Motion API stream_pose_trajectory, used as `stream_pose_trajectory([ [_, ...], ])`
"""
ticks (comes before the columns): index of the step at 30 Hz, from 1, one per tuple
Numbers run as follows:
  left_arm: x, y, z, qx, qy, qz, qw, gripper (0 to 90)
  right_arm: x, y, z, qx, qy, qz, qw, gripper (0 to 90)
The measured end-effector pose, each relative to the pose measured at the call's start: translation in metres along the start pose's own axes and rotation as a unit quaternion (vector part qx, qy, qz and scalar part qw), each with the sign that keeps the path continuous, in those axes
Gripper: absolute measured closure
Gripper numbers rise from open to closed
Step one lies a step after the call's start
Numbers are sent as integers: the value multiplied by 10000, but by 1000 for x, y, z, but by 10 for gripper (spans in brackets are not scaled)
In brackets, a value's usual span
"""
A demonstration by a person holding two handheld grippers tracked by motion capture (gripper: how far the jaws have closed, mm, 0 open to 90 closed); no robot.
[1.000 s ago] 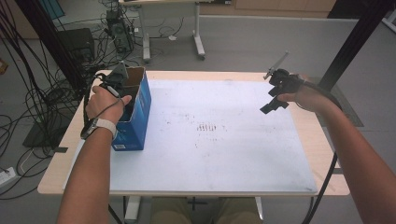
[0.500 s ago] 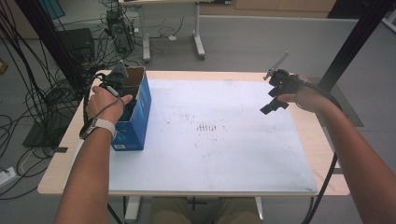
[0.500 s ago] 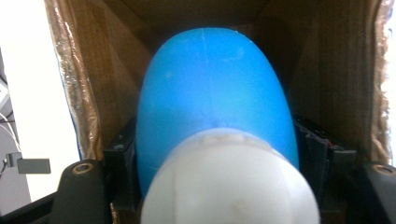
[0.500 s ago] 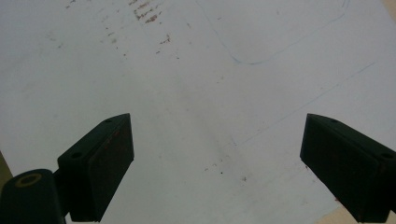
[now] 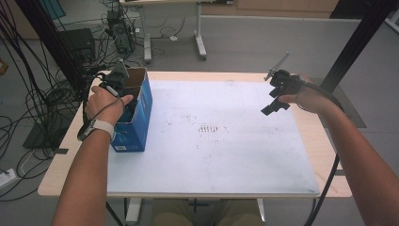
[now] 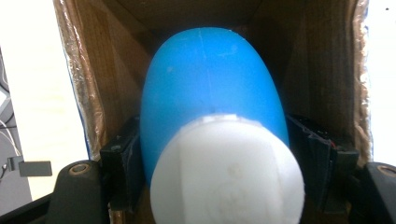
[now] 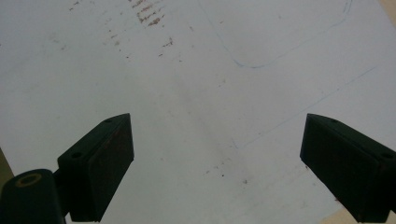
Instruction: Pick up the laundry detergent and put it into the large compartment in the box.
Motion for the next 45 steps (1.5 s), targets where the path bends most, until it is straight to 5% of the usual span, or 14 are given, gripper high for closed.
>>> stream_pose_trajectory([
  [23, -1, 14, -1, -158, -29, 221, 9996, 211, 4, 3, -3, -27, 69, 11, 10000, 98],
  [45, 7, 42, 0, 106, -165, 492, 9986, 63, 6, 7, -6, -44, 88, 52, 9999, 98],
])
Point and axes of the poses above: each handheld gripper's, and its own axes: y roughly backward along the jaws, x roughly out of its top, z roughly to its right, the point moved 10 cm from there along -y, roughly forward along the jaws, and after that the axes turned 4 degrees about y, right-handed, at the moved point
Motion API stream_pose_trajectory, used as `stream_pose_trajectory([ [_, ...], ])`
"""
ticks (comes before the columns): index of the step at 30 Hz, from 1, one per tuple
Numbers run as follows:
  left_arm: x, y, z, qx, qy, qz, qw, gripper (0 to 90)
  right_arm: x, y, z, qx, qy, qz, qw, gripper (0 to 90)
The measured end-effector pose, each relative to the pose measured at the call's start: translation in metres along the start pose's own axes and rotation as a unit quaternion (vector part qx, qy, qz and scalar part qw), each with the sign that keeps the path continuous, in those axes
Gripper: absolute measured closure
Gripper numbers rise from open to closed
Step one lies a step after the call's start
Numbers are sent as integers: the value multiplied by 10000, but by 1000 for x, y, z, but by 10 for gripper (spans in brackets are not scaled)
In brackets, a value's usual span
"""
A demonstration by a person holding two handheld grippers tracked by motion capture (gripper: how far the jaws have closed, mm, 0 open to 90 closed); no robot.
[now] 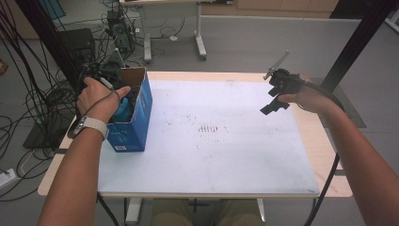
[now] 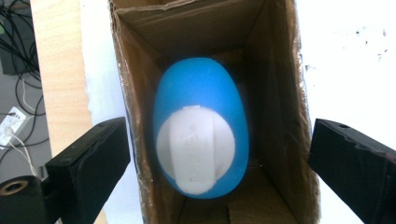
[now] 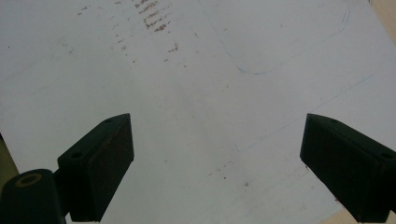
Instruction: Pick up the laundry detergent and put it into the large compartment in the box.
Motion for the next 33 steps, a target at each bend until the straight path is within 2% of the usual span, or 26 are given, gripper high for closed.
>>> stream_pose_trajectory([
  [5, 3, 12, 6, -25, -147, 86, 9999, 64, 0, 2, 0, -14, 2, -1, 10000, 98],
  [10, 8, 26, 17, -167, -266, 237, 9992, 66, 1, 3, -1, -22, 9, -3, 10000, 98],
  [17, 10, 43, 30, -320, -523, 319, 9976, 67, 0, 6, -1, -52, -5, 14, 10000, 98],
  [23, 10, 49, 37, -420, -647, 351, 9964, 66, 1, 7, -3, -55, -1, 18, 10000, 98],
  [28, 9, 52, 44, -528, -804, 397, 9946, 67, 1, 6, -3, -52, -4, 15, 10000, 98],
  [33, 7, 56, 55, -680, -1084, 454, 9907, 68, 1, 7, -3, -65, 0, 17, 10000, 98],
])
Point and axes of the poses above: each handheld gripper's, and its own axes: y roughly backward along the jaws, x roughly out of its top, z roughly to its right, the point moved 10 cm from there along -y, roughly forward along the jaws, and after that the axes turned 4 degrees about y, right-handed, at the moved point
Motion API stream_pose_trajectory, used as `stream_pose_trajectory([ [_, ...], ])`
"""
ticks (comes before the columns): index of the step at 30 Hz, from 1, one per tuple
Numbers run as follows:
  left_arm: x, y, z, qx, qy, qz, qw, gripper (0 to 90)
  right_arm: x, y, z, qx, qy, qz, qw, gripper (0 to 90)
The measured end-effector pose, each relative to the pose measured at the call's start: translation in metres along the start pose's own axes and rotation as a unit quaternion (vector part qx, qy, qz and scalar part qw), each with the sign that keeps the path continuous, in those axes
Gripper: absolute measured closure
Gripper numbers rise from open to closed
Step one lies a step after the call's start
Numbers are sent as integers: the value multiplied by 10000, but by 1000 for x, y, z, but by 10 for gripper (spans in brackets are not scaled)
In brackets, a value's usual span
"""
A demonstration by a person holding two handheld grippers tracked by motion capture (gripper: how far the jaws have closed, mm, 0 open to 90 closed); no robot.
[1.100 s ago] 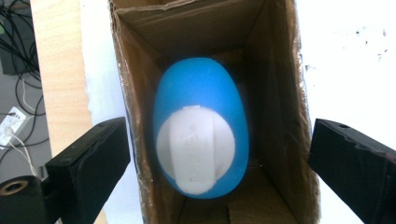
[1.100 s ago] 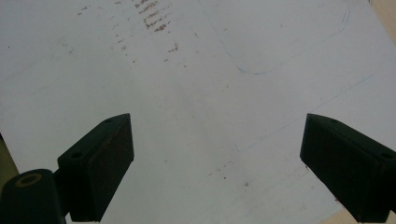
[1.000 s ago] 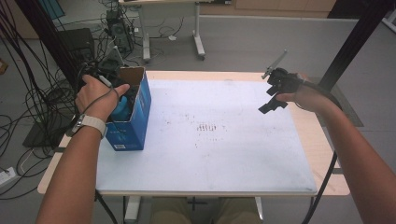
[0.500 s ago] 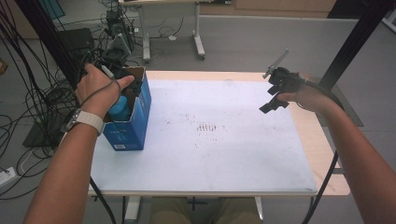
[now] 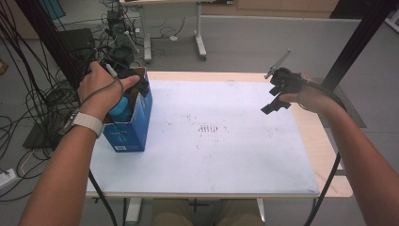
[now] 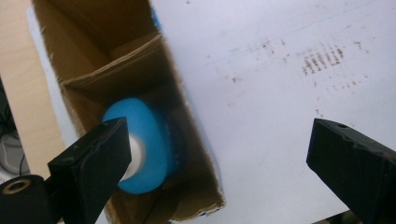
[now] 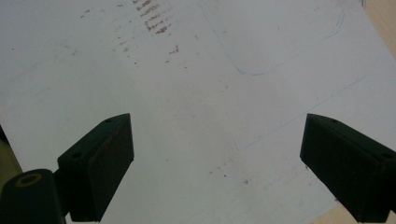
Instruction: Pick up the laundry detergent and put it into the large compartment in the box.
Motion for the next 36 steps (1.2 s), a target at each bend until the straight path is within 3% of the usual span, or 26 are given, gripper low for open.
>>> stream_pose_trajectory([
  [6, 2, 4, 16, -167, -339, 55, 9993, 69, 1, 1, 0, -12, 11, -6, 10000, 98],
  [13, 4, 9, 36, -292, -860, 69, 9958, 70, 0, 5, 1, -43, -5, 22, 10000, 98],
  [17, 5, 11, 47, -334, -1028, 62, 9941, 70, -1, 6, 0, -44, -35, 23, 10000, 98],
  [24, 3, 13, 65, -448, -1376, 61, 9895, 70, -2, 6, -1, -42, -38, 17, 10000, 98],
  [28, 0, 13, 75, -486, -1620, 43, 9856, 69, -2, 6, -1, -48, -57, 28, 10000, 98],
  [36, -3, 13, 89, -508, -1794, -22, 9825, 70, 0, 7, -4, -60, -37, 28, 10000, 98],
])
Point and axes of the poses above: each handheld gripper's, and its own axes: y roughly backward along the jaws, x roughly out of its top, z roughly to its right, the point moved 10 cm from there along -y, roughly forward along the jaws, and after that the axes turned 4 degrees about y, right-handed, at the moved point
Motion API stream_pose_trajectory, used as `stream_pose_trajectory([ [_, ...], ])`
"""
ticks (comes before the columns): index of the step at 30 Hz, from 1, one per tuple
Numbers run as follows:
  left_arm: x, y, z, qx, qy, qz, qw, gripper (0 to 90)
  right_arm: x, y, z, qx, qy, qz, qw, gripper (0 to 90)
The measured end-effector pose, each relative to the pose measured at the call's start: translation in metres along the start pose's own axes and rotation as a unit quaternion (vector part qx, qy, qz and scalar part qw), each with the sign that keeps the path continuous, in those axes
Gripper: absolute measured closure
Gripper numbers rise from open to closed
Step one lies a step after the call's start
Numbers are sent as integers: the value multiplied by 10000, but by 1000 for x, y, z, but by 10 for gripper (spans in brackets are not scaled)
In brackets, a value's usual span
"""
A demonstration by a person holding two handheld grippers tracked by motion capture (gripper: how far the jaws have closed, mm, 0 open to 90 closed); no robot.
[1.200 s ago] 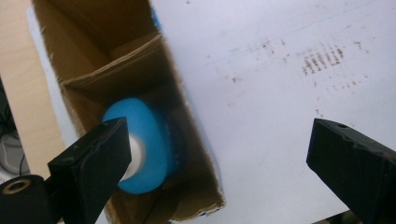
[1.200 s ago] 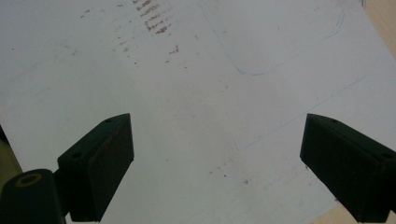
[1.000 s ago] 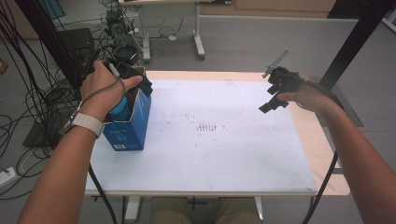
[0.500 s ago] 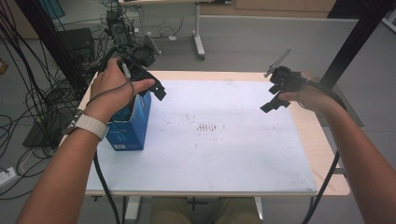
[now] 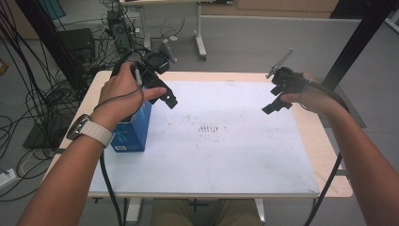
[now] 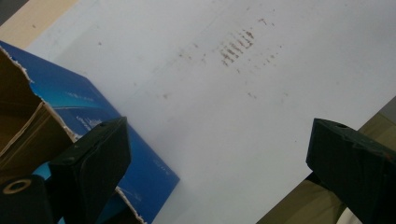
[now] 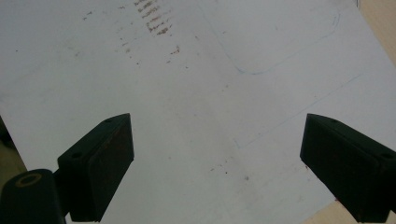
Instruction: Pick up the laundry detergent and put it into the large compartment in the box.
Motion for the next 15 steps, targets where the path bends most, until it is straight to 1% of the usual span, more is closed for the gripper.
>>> stream_pose_trajectory([
  [3, 0, -2, 4, 7, -26, -40, 10000, 70, 2, 0, -1, -5, 15, 4, 10000, 98],
  [6, 1, -4, 8, 49, 24, -50, 10000, 70, 3, 0, -2, -5, 36, -3, 10000, 98],
  [9, 2, -6, 15, 32, -25, -34, 10000, 71, 4, 0, -3, 8, 53, 1, 10000, 98],
  [13, 4, -10, 25, -18, -207, -118, 9997, 71, 5, -2, -4, 26, 89, 3, 10000, 98],
  [15, 4, -13, 29, -55, -376, -215, 9990, 71, 6, -2, -5, 37, 105, 11, 9999, 98],
])
Point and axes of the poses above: each handheld gripper's, and its own axes: y roughly backward along the jaws, x roughly out of its top, z roughly to its right, the point moved 10 cm from there along -y, roughly forward along the jaws, and after that the axes turned 4 degrees about y, right-handed, at the moved point
